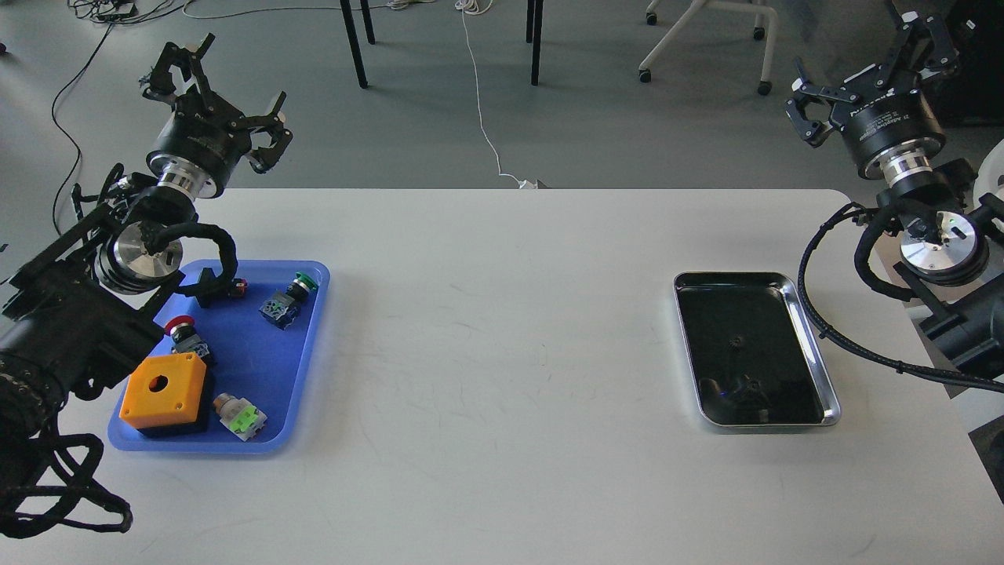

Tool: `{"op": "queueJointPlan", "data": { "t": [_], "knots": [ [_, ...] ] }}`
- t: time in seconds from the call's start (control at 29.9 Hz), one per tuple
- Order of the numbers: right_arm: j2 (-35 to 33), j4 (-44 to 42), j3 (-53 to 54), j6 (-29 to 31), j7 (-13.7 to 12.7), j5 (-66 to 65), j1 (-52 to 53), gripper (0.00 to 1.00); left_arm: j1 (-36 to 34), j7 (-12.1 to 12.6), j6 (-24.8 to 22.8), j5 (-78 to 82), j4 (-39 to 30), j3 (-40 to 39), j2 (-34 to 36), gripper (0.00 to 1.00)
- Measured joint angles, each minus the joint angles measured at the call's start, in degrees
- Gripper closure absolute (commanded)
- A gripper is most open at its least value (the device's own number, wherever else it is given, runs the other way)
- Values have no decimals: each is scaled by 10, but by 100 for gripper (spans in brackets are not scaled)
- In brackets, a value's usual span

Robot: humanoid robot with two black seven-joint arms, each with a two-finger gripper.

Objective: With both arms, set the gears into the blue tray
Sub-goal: 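Move the right gripper over the metal tray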

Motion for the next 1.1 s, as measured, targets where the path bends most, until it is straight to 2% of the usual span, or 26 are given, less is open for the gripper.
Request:
{"op": "queueJointPlan", "data": {
  "t": [0.43,0.7,0.94,1.1],
  "knots": [
    [0,0,0,0,0,0,1,1,0,0,0,0,0,0,0,2],
    [-85,39,13,16,0,-9,-10,1,22,2,-11,9,-3,15,50,2],
    [-111,66,-66,10,-6,-155,75,1,15,3,-37,-1,-4,-2,55,2],
    [-122,60,-217,7,-13,-229,180,1,14,4,-38,-1,-7,-18,56,2]
  ]
}}
